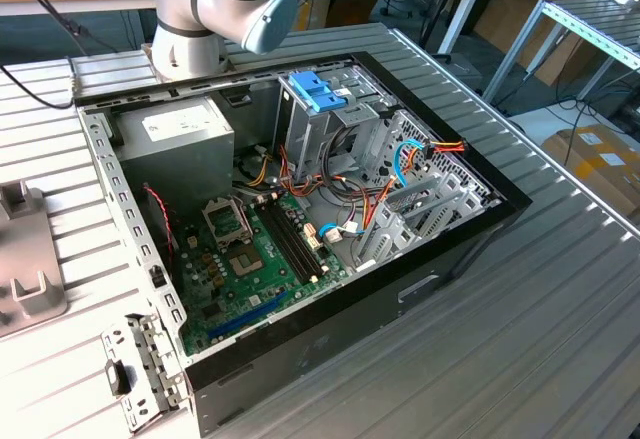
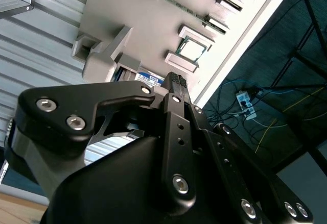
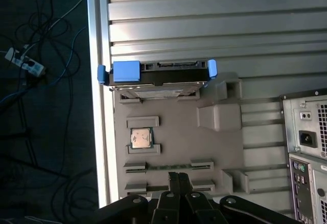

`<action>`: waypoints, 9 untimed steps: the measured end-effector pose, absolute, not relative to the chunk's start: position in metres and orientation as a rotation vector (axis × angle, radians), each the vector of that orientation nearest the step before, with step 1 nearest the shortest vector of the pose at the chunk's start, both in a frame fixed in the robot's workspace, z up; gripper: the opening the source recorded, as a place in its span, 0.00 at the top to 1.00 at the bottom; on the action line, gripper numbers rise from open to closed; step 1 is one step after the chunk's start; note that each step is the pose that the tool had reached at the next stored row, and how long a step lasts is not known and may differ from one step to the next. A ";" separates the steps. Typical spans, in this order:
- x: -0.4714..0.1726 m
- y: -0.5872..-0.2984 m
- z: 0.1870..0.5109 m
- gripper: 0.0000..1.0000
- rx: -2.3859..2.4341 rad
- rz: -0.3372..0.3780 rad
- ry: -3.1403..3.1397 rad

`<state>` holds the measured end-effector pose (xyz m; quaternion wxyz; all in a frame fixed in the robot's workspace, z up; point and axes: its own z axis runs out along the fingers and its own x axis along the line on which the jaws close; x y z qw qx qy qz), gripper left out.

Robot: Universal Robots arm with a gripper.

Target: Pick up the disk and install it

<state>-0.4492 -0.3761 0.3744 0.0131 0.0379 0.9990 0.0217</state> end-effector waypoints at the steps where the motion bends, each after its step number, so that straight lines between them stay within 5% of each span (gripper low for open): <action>1: -0.449 -0.375 0.372 0.89 0.118 0.068 3.113; 9: -0.449 -0.374 0.371 0.89 0.118 0.068 3.113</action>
